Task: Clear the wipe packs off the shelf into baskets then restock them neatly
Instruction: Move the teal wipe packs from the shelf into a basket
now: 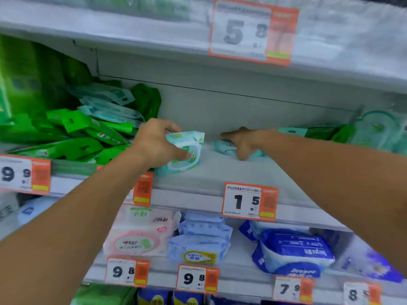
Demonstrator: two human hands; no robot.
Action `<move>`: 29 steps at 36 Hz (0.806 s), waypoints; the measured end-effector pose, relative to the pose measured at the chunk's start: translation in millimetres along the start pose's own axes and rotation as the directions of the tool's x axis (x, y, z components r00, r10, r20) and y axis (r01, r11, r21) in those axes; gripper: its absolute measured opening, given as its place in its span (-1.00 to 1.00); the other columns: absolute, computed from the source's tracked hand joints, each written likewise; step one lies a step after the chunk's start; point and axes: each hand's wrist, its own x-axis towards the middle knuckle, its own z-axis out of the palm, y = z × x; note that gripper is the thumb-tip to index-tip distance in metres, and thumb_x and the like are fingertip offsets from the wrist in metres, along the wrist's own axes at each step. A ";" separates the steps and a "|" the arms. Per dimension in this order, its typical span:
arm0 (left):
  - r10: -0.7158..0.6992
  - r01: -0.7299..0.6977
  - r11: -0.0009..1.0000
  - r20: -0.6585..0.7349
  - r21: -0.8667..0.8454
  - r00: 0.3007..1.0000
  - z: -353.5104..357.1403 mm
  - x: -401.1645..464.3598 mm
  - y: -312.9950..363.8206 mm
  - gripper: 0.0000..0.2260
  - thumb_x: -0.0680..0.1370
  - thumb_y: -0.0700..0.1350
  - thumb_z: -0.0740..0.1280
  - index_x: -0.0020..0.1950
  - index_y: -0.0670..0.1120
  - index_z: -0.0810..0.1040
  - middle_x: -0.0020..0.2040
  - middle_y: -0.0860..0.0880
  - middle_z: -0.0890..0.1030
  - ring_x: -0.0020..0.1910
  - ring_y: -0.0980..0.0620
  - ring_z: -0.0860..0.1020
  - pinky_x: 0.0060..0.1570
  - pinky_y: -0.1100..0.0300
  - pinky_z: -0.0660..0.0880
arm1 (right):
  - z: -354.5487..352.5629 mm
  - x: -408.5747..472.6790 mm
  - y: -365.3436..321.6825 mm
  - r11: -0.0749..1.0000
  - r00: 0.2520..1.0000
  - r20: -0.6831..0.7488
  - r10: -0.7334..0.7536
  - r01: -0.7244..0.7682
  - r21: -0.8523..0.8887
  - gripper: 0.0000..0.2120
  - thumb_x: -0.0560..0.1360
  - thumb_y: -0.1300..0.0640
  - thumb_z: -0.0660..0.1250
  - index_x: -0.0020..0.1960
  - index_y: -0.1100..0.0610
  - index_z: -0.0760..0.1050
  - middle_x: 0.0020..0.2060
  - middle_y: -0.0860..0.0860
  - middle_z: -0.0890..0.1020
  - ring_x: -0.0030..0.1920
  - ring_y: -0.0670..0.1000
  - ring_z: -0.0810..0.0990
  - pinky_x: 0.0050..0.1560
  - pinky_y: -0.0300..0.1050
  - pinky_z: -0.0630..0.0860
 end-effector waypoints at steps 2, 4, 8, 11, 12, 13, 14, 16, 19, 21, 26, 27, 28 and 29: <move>-0.030 0.024 0.998 0.090 0.066 0.995 -5.7 -5.9 -2.8 -0.44 0.17 -0.19 0.68 0.12 -0.09 0.61 -0.02 -0.07 0.67 -0.05 -0.07 0.63 0.01 0.09 0.59 | 3.9 6.2 -7.8 0.997 0.999 -0.051 0.004 -0.009 -0.083 -0.42 0.34 0.21 0.44 0.35 0.07 0.42 0.28 0.10 0.56 0.20 0.14 0.57 0.16 -0.07 0.56; -0.033 0.029 0.998 0.092 0.051 0.995 -8.2 -11.7 -4.2 -0.41 0.17 -0.23 0.67 0.14 -0.09 0.56 0.01 -0.08 0.64 -0.02 -0.08 0.61 0.01 0.10 0.58 | 0.3 1.5 -16.1 0.998 0.999 -0.044 -0.005 0.003 -0.057 -0.48 0.27 0.27 0.50 0.20 0.11 0.48 0.09 0.06 0.62 0.02 0.12 0.61 -0.09 -0.16 0.54; -0.043 0.059 0.944 0.056 -0.325 0.998 -8.8 -25.2 -2.7 -0.46 0.23 -0.31 0.64 0.13 -0.15 0.54 -0.04 -0.13 0.66 -0.15 -0.01 0.61 -0.09 0.09 0.59 | -20.5 -44.9 -20.6 0.912 0.973 -0.206 -0.104 0.176 0.370 -0.33 0.30 0.45 0.42 0.35 0.06 0.45 0.05 -0.02 0.55 0.01 0.02 0.54 -0.21 -0.28 0.48; -0.033 0.090 0.811 0.108 -0.578 0.994 -15.1 -33.0 7.4 -0.56 0.31 -0.34 0.58 0.11 -0.12 0.54 0.01 -0.14 0.68 -0.05 -0.04 0.66 0.04 0.03 0.63 | -28.1 -108.8 -18.2 0.550 0.935 -0.346 -0.075 0.328 0.768 -0.38 0.24 0.51 0.44 0.20 0.06 0.51 -0.02 -0.07 0.64 -0.08 -0.17 0.60 -0.05 -0.32 0.55; -0.013 0.095 0.769 0.133 -0.633 0.991 -19.2 -36.5 12.8 -0.57 0.34 -0.33 0.56 0.13 -0.09 0.54 0.05 -0.13 0.68 0.00 -0.07 0.67 0.07 0.01 0.62 | -26.2 -129.3 -14.4 0.420 0.931 -0.358 -0.072 0.354 0.836 -0.41 0.18 0.48 0.45 0.14 0.07 0.54 -0.03 -0.09 0.68 -0.08 -0.17 0.63 -0.02 -0.26 0.59; 0.014 0.101 0.728 0.161 -0.678 0.987 -23.0 -41.7 19.0 -0.58 0.38 -0.32 0.54 0.15 -0.06 0.52 0.07 -0.09 0.68 0.04 -0.08 0.68 0.06 -0.03 0.63 | -23.2 -149.7 -11.0 0.283 0.932 -0.357 -0.068 0.361 0.889 -0.40 0.15 0.46 0.43 0.15 0.09 0.56 0.00 -0.06 0.70 -0.01 -0.12 0.66 0.05 -0.16 0.62; 0.042 0.110 0.692 0.192 -0.713 0.980 -26.8 -48.5 26.1 -0.58 0.41 -0.30 0.51 0.17 -0.01 0.49 0.08 -0.04 0.68 0.04 -0.07 0.68 0.02 -0.07 0.64 | -19.0 -168.6 -6.2 0.139 0.936 -0.347 -0.063 0.353 0.925 -0.37 0.15 0.47 0.40 0.19 0.13 0.55 0.07 0.00 0.70 0.08 -0.03 0.67 0.11 -0.06 0.63; 0.093 0.133 0.629 0.245 -0.766 0.965 -30.5 -64.9 38.3 -0.58 0.44 -0.28 0.46 0.18 0.06 0.45 0.09 0.05 0.66 0.01 -0.04 0.69 -0.13 -0.09 0.66 | -8.0 -204.9 0.7 -0.135 0.938 -0.335 -0.093 0.321 0.937 -0.29 0.14 0.52 0.37 0.26 0.15 0.54 0.18 0.08 0.66 0.19 0.09 0.64 0.12 0.05 0.61; 0.142 0.148 0.574 0.276 -0.806 0.951 -27.4 -91.7 51.4 -0.58 0.47 -0.27 0.40 0.24 0.07 0.43 0.06 0.08 0.68 -0.08 -0.01 0.71 -0.29 0.04 0.66 | 13.5 -246.9 1.8 -0.496 0.905 -0.380 -0.189 0.246 0.833 -0.23 0.04 0.46 0.49 0.23 0.10 0.59 0.30 0.12 0.59 0.32 0.17 0.55 0.24 0.17 0.52; 0.164 0.156 0.567 0.296 -0.809 0.941 -19.6 -107.0 57.5 -0.56 0.45 -0.25 0.39 0.25 0.10 0.45 0.06 0.07 0.68 -0.10 0.00 0.71 -0.33 0.07 0.65 | 33.1 -261.3 2.2 -0.636 0.912 -0.369 -0.179 0.179 0.751 -0.20 -0.02 0.43 0.50 0.23 0.15 0.59 0.26 0.15 0.61 0.31 0.20 0.56 0.29 0.22 0.49; 0.113 0.197 0.637 0.343 -0.745 0.932 9.7 -134.0 58.3 -0.59 0.40 -0.28 0.43 0.14 0.11 0.51 0.07 -0.02 0.65 -0.11 -0.04 0.71 -0.33 0.02 0.66 | 80.6 -276.1 5.7 -0.720 0.914 -0.285 -0.288 -0.011 0.694 -0.16 0.07 0.43 0.39 0.37 0.19 0.50 0.27 0.18 0.59 0.31 0.24 0.54 0.33 0.30 0.45; 0.105 0.212 0.658 0.366 -0.723 0.925 14.1 -138.4 57.4 -0.60 0.43 -0.30 0.43 0.13 0.10 0.51 0.08 -0.02 0.64 -0.11 -0.03 0.71 -0.32 0.03 0.66 | 87.9 -278.4 7.7 -0.696 0.911 -0.258 -0.322 -0.043 0.717 -0.17 0.08 0.42 0.39 0.37 0.18 0.51 0.28 0.18 0.59 0.32 0.24 0.53 0.38 0.31 0.38; 0.107 0.225 0.679 0.398 -0.699 0.911 17.7 -142.7 56.1 -0.61 0.43 -0.29 0.43 0.14 0.09 0.51 0.08 -0.04 0.64 -0.11 -0.04 0.71 -0.32 0.02 0.66 | 93.5 -281.2 8.5 -0.669 0.909 -0.224 -0.351 -0.076 0.739 -0.18 0.07 0.41 0.40 0.36 0.17 0.53 0.29 0.17 0.58 0.34 0.24 0.52 0.41 0.32 0.32; 0.117 0.236 0.698 0.433 -0.676 0.894 20.7 -146.8 54.6 -0.60 0.41 -0.27 0.44 0.15 0.09 0.51 0.09 -0.06 0.64 -0.10 -0.06 0.71 -0.30 0.01 0.66 | 99.1 -284.1 10.1 -0.646 0.909 -0.186 -0.372 -0.109 0.756 -0.19 0.06 0.40 0.43 0.33 0.16 0.56 0.29 0.17 0.59 0.34 0.23 0.52 0.42 0.31 0.30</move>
